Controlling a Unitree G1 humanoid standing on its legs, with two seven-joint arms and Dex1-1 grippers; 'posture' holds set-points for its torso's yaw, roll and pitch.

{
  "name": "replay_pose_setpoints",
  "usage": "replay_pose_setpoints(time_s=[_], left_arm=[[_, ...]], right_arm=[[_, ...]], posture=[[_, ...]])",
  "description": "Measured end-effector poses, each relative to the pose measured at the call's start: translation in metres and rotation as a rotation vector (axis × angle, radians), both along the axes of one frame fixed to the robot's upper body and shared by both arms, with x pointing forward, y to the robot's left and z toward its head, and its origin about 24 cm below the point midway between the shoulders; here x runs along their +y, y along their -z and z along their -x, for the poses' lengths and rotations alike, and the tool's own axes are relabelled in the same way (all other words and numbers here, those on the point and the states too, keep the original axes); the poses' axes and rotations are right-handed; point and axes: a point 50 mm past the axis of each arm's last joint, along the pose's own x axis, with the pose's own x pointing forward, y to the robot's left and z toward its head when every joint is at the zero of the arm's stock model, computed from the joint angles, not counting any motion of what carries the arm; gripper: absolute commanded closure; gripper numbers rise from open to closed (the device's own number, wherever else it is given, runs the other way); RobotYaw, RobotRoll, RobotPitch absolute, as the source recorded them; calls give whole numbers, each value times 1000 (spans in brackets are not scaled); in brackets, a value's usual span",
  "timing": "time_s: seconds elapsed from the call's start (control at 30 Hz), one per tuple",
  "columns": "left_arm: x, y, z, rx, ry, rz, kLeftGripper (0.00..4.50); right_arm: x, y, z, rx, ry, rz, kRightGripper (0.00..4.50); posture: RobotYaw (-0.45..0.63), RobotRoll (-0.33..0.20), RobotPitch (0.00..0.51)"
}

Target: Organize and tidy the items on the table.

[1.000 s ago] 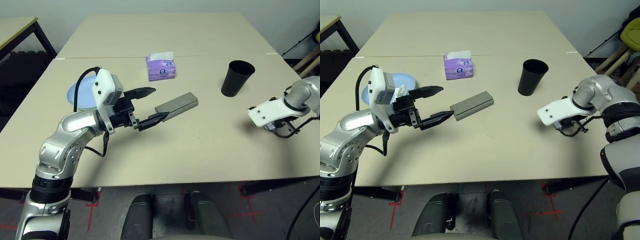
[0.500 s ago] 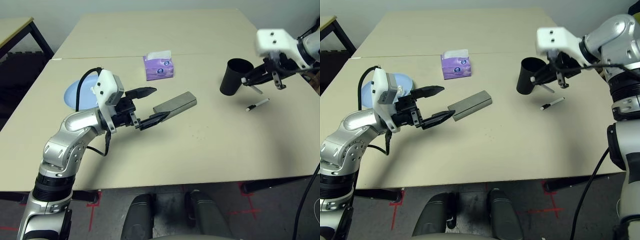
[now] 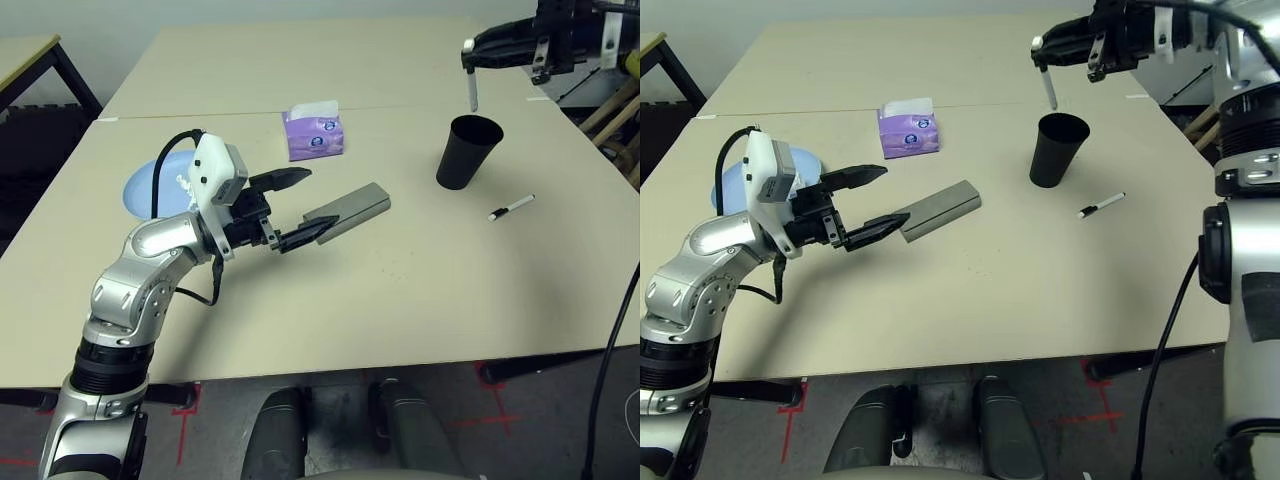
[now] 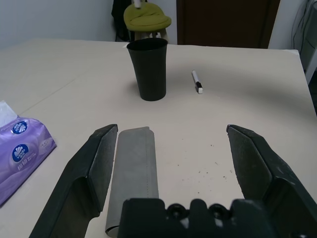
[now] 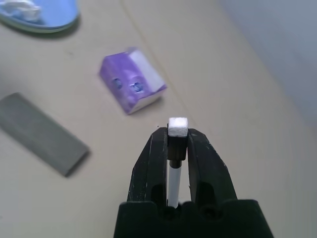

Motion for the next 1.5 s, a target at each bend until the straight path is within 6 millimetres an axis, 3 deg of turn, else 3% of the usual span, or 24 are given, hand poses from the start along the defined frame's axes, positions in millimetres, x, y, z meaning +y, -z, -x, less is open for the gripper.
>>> replay_pose_setpoints(time_s=[0.4, 0.8, 1.03, 1.37, 1.4, 1.5], left_arm=[[-2, 2, 0, -1, 12, -8, 0], [-2, 2, 0, -1, 11, -9, 0], [-2, 2, 0, -1, 11, -9, 0], [-2, 1, 0, -1, 11, -9, 0], [-2, 1, 0, -1, 11, -9, 0], [-2, 1, 0, -1, 11, -9, 0]], right_arm=[[-9, 38, -21, -109, 159, -3, 4085], [-16, 73, -25, -27, 193, 0, 4085], [-20, 84, -25, -6, 214, 10, 4085], [-20, 86, -25, -6, 219, 22, 262], [-20, 86, -25, -7, 218, 23, 25], [-20, 85, -25, -7, 212, 26, 25]], posture=[[-24, 0, 110], [-16, 0, 108], [-13, 0, 111], [-13, 0, 110], [-13, 0, 110], [-14, 0, 111]])
